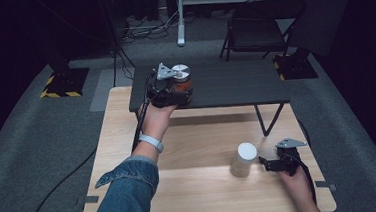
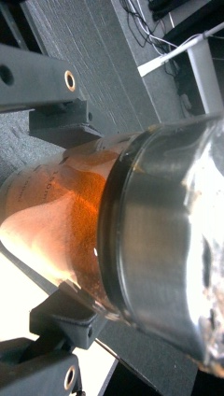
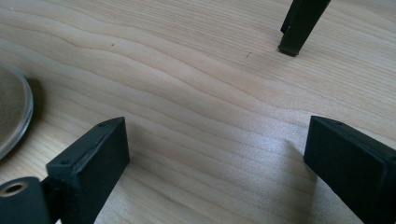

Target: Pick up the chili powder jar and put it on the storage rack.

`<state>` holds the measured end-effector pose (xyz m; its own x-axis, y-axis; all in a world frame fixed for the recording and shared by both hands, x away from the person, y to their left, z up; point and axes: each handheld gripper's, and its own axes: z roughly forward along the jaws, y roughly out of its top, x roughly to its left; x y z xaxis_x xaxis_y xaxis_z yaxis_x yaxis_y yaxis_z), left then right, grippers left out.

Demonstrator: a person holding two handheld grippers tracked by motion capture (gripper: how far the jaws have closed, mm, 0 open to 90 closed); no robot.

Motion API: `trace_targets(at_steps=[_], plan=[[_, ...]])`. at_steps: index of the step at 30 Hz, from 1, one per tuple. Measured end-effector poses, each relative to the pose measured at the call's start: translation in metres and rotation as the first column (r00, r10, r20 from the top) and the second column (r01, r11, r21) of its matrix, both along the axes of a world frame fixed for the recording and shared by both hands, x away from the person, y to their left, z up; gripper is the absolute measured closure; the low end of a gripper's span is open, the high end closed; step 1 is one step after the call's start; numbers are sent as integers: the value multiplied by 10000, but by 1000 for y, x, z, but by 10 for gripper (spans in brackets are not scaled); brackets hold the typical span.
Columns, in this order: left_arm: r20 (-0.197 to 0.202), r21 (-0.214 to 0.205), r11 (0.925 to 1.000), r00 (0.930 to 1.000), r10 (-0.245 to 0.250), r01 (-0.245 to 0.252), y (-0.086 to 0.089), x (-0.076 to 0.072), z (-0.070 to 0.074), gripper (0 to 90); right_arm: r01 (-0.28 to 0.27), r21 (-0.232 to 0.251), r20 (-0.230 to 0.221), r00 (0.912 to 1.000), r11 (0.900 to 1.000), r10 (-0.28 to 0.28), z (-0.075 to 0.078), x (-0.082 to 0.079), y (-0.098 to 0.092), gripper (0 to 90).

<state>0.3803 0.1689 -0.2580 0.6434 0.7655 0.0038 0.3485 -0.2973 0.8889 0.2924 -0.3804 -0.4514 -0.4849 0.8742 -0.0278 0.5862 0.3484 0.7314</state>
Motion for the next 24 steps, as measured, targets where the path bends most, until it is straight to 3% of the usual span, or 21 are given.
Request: trace_targets(at_steps=[5, 10, 14, 17, 24], plan=[[-182, 40, 10000, 9998, -9, 10, -1, 5, -3, 304, -1, -2, 0, 10000, 10000, 1, 0, 0, 0, 65], [53, -241, 9994, 9997, -243, 245, 5, 8, -9, 278, -4, 1, -1, 10000, 10000, 4, 0, 0, 0, 65], [452, -301, 9995, 9990, -61, 74, 8, -1, -9, 97, -21, 13, -1, 10000, 10000, 21, 0, 0, 0, 65], [523, -520, 9986, 9986, 8, 19, 16, -8, -10, 73, -24, 11, -9, 10000, 10000, 24, 0, 0, 0, 65], [757, -468, 9989, 9971, 91, -56, 38, -29, -12, 76, -41, 2, -9, 10000, 10000, 41, 0, 0, 0, 65]])
